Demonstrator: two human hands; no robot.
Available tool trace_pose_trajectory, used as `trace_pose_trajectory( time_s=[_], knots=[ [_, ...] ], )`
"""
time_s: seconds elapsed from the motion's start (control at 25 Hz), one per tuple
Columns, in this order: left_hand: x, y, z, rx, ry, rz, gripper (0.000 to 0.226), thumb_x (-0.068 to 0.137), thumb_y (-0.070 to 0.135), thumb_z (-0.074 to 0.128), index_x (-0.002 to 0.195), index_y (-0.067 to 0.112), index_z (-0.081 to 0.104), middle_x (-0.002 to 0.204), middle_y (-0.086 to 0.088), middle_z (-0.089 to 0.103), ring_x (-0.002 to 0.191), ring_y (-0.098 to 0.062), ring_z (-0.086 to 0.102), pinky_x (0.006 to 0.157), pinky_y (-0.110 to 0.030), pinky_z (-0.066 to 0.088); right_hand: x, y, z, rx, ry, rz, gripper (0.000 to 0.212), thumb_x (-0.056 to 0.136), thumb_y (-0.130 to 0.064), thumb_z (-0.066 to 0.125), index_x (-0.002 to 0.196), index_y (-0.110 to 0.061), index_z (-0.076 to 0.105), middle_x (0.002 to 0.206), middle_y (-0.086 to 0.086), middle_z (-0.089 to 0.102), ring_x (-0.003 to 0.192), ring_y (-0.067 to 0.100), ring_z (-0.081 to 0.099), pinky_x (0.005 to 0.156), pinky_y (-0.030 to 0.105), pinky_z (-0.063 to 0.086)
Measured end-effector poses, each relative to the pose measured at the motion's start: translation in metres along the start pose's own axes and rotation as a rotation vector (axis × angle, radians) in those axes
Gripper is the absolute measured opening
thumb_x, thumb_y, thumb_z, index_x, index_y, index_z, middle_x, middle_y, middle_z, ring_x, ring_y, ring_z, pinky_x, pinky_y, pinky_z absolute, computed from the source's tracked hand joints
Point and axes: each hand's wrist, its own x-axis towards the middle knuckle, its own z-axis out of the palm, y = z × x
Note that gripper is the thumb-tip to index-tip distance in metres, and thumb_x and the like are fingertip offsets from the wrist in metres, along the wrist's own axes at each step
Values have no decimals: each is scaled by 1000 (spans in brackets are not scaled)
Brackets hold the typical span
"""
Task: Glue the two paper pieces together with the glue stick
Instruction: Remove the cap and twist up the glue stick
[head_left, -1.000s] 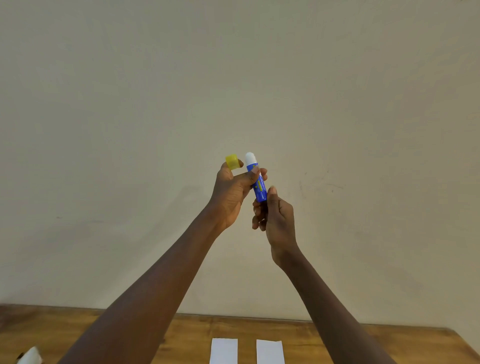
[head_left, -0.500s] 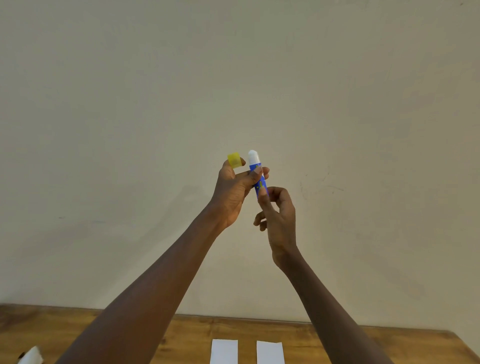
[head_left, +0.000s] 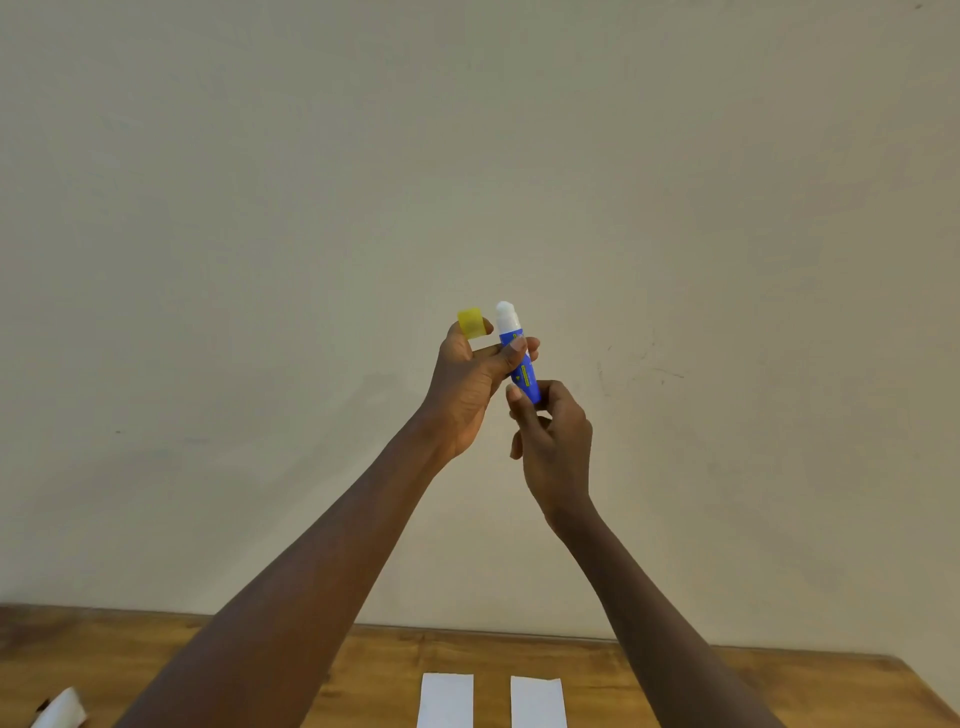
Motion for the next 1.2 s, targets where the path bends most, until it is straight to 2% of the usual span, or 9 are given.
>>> trace_pose_trajectory(
  time_s=[0.16, 0.28, 0.36, 0.6, 0.68, 0.8, 0.96, 1.08, 1.2],
  knots=[
    [-1, 1, -1, -10, 13, -3, 24, 86, 6, 51, 103, 11, 34, 85, -5, 64, 81, -17, 64, 69, -19, 55, 1, -6, -6, 258, -146, 186, 43, 96, -30, 25, 76, -8, 56, 62, 2, 55, 36, 6, 49, 38, 13, 34],
    [-1, 0, -1, 10, 8, 4, 27, 86, 6, 52, 105, 10, 33, 85, -4, 65, 80, -14, 65, 69, -20, 55, 0, -5, -4, 110, -75, 95, 28, 92, -33, 39, 96, -9, 52, 77, 0, 55, 47, 14, 49, 41, 12, 38],
    [-1, 0, -1, 24, 2, 3, 25, 86, 7, 52, 102, 12, 34, 86, -4, 65, 82, -15, 65, 75, -23, 54, -1, -3, -1, -20, -12, -6, 22, 88, -27, 48, 90, -5, 52, 73, 2, 54, 46, 15, 46, 45, 18, 40],
    [-2, -1, -1, 36, 14, -9, 23, 86, 7, 51, 101, 16, 35, 89, -7, 64, 83, -17, 64, 76, -23, 53, 2, -8, -11, 190, -217, 198, 35, 95, -29, 31, 81, -9, 57, 69, 1, 59, 39, 6, 51, 39, 12, 35],
    [-3, -1, -1, 30, 8, -5, 22, 86, 6, 52, 98, 16, 36, 90, -8, 64, 84, -18, 64, 75, -23, 54, 0, -7, -10, 167, -195, 191, 29, 93, -33, 37, 90, -10, 55, 75, -1, 59, 43, 6, 52, 40, 12, 36],
    [-5, 0, 2, 49, -2, -14, 21, 86, 6, 52, 90, 21, 37, 95, -11, 64, 83, -18, 63, 86, -31, 50, -1, -7, -9, 190, -162, 178, 30, 94, -27, 36, 80, -9, 55, 68, 2, 57, 36, 4, 49, 38, 11, 35],
    [-7, -5, -1, 42, 2, -31, 22, 87, 7, 51, 100, 15, 35, 88, -6, 64, 80, -15, 64, 74, -20, 53, -1, -6, -15, 282, -232, 264, 45, 96, -34, 23, 70, -15, 56, 64, 3, 59, 36, 5, 51, 42, 14, 36],
    [-9, -9, -5, 33, -7, -55, 20, 87, 7, 51, 94, 20, 37, 88, -5, 65, 83, -17, 64, 77, -25, 53, -7, -2, -11, 302, -244, 291, 30, 93, -35, 33, 85, -17, 56, 74, 1, 61, 41, 7, 52, 44, 16, 39],
    [-10, -13, -5, 24, -5, -62, 20, 87, 6, 51, 94, 17, 36, 92, -10, 65, 86, -18, 64, 86, -30, 49, -10, 4, -6, 266, -116, 193, 18, 87, -24, 52, 95, -8, 51, 78, 6, 57, 39, 4, 50, 42, 13, 41]
  ],
)
